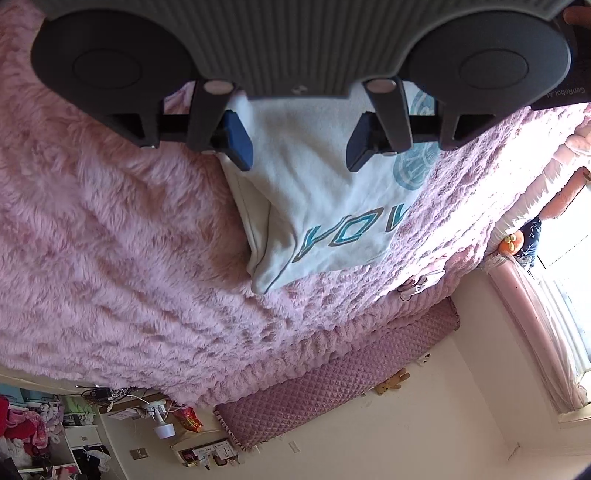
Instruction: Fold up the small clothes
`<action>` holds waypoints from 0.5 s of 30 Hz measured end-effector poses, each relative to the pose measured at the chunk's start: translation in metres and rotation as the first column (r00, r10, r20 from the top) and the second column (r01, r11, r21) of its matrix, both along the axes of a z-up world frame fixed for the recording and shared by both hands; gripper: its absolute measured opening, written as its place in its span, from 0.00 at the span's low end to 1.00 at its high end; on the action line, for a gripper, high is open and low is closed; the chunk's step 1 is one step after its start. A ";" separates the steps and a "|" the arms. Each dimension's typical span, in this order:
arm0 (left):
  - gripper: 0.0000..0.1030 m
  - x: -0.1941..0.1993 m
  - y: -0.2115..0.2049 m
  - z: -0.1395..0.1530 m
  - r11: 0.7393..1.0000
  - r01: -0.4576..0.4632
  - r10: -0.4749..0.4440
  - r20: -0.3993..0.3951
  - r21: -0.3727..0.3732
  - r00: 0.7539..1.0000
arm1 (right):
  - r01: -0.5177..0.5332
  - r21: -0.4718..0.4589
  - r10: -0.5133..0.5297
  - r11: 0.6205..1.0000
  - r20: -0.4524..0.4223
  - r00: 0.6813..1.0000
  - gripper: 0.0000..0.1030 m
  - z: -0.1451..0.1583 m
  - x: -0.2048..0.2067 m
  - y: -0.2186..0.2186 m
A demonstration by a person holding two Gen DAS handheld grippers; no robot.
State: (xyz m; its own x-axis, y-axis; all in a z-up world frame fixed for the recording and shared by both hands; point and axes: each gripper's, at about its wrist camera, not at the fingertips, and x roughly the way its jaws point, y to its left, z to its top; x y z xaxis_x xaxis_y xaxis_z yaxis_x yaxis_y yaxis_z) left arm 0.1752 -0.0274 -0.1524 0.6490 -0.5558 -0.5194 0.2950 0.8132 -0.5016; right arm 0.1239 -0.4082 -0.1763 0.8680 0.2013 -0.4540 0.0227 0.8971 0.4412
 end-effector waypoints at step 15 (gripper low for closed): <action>0.59 0.099 0.067 -0.086 0.878 -0.099 -0.082 -0.351 -0.468 0.933 | -0.099 0.398 0.177 0.912 -0.165 0.970 0.66 -0.041 0.093 -0.077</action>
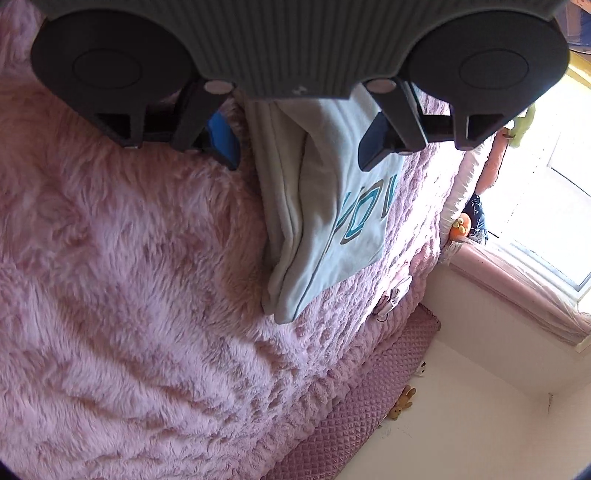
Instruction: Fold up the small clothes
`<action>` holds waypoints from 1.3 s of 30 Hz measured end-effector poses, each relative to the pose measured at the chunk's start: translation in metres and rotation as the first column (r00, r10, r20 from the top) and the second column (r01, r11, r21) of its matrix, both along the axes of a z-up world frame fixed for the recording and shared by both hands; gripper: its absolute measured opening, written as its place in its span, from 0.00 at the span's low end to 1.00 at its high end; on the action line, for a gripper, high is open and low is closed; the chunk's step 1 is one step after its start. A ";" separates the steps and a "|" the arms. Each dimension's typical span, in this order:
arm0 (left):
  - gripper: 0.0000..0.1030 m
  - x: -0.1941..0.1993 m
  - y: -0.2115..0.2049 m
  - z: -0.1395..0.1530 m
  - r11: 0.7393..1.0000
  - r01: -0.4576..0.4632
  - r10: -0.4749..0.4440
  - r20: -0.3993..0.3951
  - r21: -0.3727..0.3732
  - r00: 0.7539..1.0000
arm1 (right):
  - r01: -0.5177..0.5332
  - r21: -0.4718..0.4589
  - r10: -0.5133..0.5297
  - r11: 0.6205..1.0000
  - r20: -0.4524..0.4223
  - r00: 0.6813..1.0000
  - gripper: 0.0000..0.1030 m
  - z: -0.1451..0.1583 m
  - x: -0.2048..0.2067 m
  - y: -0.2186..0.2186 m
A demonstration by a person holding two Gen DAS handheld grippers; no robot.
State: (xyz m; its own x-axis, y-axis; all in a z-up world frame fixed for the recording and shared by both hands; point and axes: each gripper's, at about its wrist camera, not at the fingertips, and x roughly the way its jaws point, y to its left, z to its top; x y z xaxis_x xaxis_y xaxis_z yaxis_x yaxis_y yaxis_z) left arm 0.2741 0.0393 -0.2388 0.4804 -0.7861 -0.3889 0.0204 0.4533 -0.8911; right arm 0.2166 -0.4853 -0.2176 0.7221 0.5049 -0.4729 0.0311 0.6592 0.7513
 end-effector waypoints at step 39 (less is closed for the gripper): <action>0.34 0.097 -0.057 -0.015 0.996 0.092 -0.092 -0.030 0.008 0.995 | -0.081 -0.044 0.077 0.996 -0.086 0.993 0.31 -0.008 0.107 0.040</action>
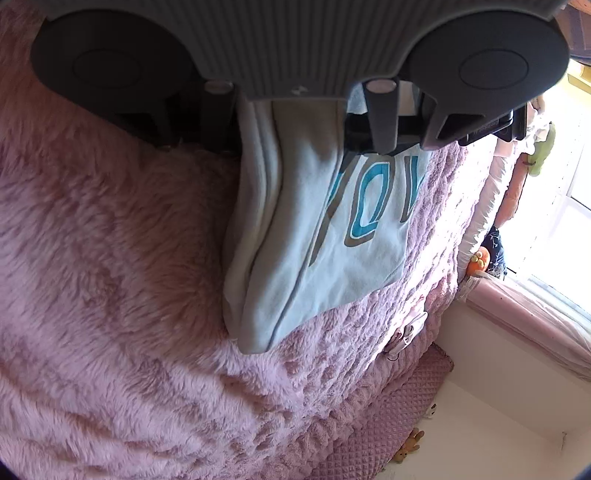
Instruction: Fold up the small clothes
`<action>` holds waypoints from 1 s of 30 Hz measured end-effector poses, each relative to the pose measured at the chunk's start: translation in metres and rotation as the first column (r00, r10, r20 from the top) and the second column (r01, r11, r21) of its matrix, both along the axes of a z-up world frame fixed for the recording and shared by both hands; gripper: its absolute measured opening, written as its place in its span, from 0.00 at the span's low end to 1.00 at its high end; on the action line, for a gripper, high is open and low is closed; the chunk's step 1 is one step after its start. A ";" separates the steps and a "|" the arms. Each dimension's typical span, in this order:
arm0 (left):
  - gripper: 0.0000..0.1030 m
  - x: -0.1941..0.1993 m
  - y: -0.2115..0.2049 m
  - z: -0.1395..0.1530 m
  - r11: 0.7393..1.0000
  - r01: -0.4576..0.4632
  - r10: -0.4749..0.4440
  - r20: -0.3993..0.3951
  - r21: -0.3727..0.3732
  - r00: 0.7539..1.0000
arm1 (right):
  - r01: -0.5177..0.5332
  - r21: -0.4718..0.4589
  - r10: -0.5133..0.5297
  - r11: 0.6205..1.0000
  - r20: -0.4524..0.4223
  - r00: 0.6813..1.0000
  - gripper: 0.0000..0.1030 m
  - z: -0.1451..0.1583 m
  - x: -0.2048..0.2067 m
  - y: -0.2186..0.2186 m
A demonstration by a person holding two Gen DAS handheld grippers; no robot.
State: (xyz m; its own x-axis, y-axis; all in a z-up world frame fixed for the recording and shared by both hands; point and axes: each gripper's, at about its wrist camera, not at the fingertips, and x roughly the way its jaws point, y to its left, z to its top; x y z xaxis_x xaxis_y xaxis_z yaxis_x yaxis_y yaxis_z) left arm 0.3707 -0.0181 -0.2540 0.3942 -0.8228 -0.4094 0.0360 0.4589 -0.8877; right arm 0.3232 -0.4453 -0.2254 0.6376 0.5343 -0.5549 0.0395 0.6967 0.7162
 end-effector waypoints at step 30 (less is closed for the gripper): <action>0.30 -0.122 0.110 0.230 0.978 -0.108 0.036 0.359 0.180 0.933 | -0.133 -0.042 0.140 0.990 0.239 0.961 0.22 0.198 -0.093 0.147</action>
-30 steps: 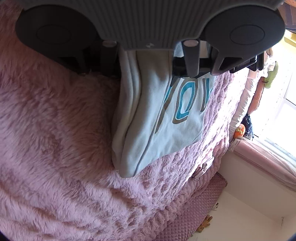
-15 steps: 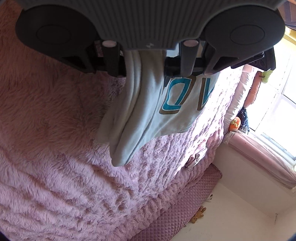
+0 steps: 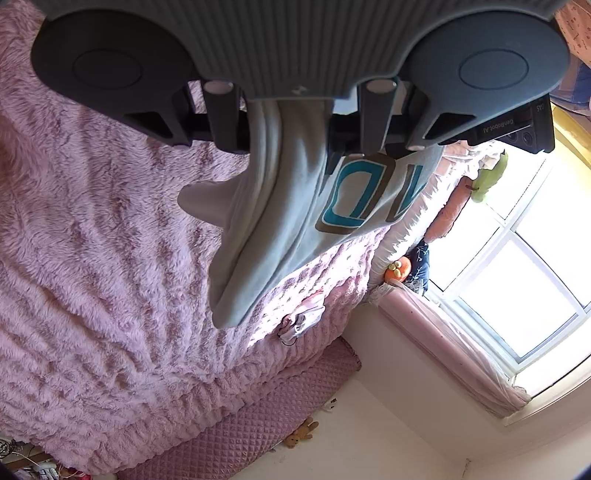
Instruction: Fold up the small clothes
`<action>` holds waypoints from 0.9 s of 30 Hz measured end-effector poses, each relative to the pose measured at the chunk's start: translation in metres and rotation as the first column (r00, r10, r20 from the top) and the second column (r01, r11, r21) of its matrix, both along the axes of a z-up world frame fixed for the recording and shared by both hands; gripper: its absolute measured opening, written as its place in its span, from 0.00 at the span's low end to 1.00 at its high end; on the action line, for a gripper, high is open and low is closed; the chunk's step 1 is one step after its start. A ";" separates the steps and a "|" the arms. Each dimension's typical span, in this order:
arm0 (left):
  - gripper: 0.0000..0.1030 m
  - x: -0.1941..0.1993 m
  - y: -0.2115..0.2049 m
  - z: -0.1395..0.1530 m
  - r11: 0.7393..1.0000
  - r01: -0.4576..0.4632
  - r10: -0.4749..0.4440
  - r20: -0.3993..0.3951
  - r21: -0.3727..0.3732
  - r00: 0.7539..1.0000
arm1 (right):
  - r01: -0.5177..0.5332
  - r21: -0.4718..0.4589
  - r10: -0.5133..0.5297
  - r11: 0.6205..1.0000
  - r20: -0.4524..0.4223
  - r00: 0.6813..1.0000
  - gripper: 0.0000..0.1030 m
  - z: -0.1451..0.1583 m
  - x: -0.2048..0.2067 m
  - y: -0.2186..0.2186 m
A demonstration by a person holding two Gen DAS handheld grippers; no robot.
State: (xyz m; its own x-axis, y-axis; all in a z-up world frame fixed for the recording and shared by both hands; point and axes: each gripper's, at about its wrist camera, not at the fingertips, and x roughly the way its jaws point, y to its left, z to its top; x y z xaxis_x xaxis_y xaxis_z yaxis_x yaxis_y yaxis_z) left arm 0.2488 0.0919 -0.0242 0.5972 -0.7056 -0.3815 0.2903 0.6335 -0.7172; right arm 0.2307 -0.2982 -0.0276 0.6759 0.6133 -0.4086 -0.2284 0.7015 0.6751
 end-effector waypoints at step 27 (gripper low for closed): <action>0.32 -0.008 0.131 -0.215 0.962 -0.092 0.019 -0.273 -0.258 0.962 | -0.060 0.077 0.082 0.995 -0.330 0.940 0.48 -0.187 -0.017 0.071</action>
State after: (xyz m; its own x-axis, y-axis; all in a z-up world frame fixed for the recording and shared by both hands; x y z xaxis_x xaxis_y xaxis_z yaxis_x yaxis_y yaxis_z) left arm 0.2412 0.2224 -0.2397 0.5414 -0.7716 -0.3341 0.0361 0.4184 -0.9076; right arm 0.2134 -0.2273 -0.2147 0.4618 0.6876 -0.5603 -0.0307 0.6437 0.7647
